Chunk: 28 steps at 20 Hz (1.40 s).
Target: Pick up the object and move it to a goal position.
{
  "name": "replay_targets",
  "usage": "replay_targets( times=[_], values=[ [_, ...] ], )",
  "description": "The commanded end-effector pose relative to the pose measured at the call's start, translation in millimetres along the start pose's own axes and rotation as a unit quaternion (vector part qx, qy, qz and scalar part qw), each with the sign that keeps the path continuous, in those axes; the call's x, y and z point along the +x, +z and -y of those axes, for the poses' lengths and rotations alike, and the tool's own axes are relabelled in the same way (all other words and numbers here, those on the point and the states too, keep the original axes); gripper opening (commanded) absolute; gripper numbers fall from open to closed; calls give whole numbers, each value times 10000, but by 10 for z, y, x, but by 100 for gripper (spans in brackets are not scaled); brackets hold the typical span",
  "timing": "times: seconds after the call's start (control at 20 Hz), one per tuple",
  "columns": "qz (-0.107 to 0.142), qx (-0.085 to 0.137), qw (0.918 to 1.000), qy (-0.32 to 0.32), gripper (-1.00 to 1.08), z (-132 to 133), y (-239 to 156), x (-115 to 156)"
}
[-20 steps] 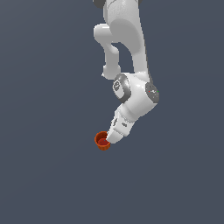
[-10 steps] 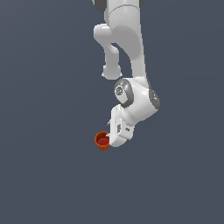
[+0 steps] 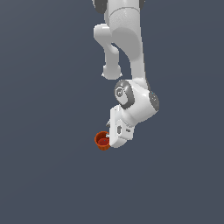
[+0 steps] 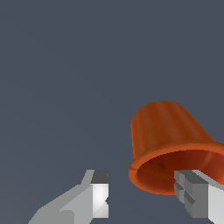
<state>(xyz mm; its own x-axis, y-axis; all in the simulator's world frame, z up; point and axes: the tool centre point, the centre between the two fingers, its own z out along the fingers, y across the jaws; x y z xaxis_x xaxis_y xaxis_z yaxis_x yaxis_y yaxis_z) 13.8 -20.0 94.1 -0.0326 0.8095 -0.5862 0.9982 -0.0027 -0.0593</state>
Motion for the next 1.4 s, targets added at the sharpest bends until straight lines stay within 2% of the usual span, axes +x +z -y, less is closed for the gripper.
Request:
replay_targets(
  times=[0.0,0.35,0.4,1.0,1.35],
  values=[
    [4,4,10000,-6,28,2,63,-2],
    [11,3,10000,-31,28,8,285,-3],
    [11,3,10000,-31,-100,8,285,-3],
    [15,7,10000,-21,-100,13,277,-14],
    [19,5,10000,-24,-100,126,29,62]
  ],
)
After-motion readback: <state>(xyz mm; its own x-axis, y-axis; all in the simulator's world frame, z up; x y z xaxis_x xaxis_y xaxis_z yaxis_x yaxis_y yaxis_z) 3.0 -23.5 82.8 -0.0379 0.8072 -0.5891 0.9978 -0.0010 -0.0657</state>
